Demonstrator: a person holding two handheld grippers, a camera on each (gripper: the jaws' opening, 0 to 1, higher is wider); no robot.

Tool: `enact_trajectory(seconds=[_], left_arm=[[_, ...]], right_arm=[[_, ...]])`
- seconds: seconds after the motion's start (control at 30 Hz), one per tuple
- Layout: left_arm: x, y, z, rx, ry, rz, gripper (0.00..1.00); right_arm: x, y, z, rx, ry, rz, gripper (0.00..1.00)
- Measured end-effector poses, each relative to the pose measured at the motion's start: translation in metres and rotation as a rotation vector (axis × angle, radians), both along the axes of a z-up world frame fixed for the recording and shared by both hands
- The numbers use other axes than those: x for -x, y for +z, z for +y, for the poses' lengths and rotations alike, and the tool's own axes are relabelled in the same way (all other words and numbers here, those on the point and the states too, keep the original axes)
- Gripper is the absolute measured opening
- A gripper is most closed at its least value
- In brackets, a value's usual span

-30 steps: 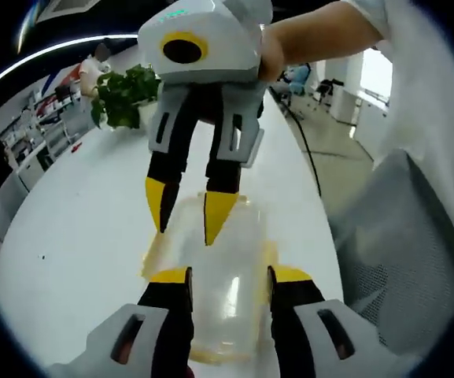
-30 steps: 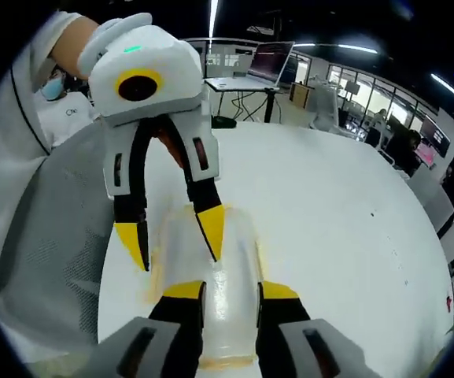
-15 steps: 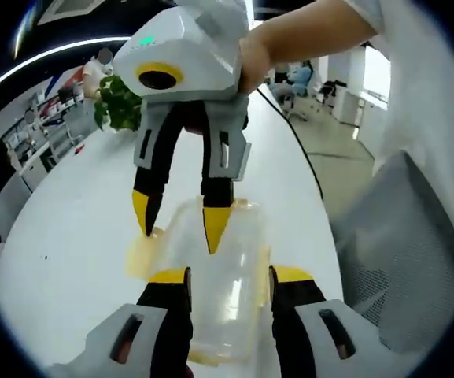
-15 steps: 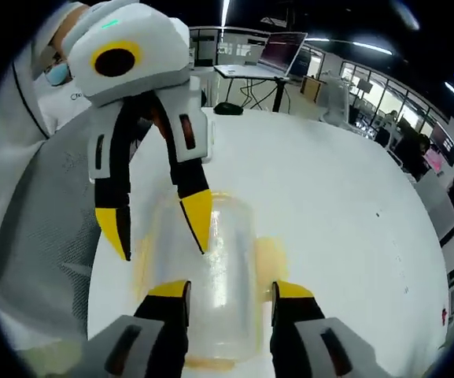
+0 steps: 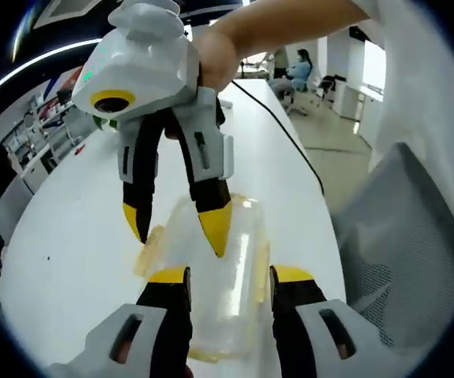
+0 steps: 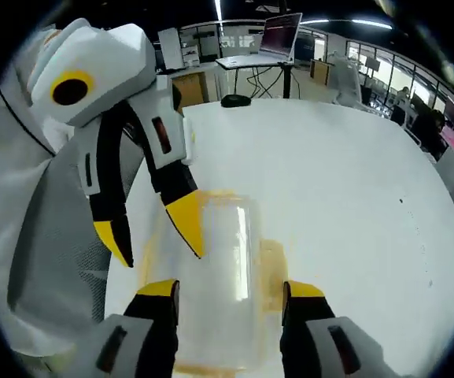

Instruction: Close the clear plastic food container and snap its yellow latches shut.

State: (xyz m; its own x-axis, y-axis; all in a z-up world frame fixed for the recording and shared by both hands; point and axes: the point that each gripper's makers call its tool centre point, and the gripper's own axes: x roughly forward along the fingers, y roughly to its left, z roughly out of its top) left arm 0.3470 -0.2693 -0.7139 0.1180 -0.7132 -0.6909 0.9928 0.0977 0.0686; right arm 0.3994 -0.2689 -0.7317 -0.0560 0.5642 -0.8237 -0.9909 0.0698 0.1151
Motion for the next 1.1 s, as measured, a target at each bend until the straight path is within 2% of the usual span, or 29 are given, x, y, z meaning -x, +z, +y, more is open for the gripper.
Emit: enact_trajectory(seconds=[0.07,0.13,0.27,0.33,0.5,0.57,0.63,0.77,1.1], left_arm=[[0.002,-0.003,-0.001,-0.015,-0.016,-0.008,0.39],[0.003,-0.006,-0.004,-0.018,-0.021,-0.003,0.40],[0.002,-0.009,-0.006,-0.030,-0.026,-0.014,0.40],[0.001,-0.014,-0.002,-0.080,-0.052,-0.053,0.41],[0.002,-0.012,-0.003,-0.069,-0.054,-0.057,0.41],[0.003,-0.014,-0.002,-0.096,-0.077,-0.093,0.41],[0.004,-0.017,-0.002,-0.145,-0.129,-0.158,0.42],[0.002,-0.015,-0.003,-0.125,-0.083,-0.113,0.42],[0.001,-0.016,-0.005,-0.158,-0.080,-0.112,0.41]], right_arm=[[0.002,-0.001,0.001,0.006,0.006,0.014,0.50],[0.015,-0.003,0.000,0.035,0.064,0.068,0.52],[0.014,-0.004,0.005,0.050,0.098,0.046,0.53],[0.015,-0.004,0.007,0.055,0.103,0.043,0.53],[0.013,-0.004,0.006,0.072,0.103,0.058,0.53],[0.013,-0.005,0.007,0.082,0.098,0.067,0.54],[0.014,-0.005,0.007,0.095,0.101,0.070,0.54],[0.014,-0.006,0.006,0.110,0.106,0.073,0.54],[0.013,-0.007,0.006,0.111,0.112,0.094,0.54]])
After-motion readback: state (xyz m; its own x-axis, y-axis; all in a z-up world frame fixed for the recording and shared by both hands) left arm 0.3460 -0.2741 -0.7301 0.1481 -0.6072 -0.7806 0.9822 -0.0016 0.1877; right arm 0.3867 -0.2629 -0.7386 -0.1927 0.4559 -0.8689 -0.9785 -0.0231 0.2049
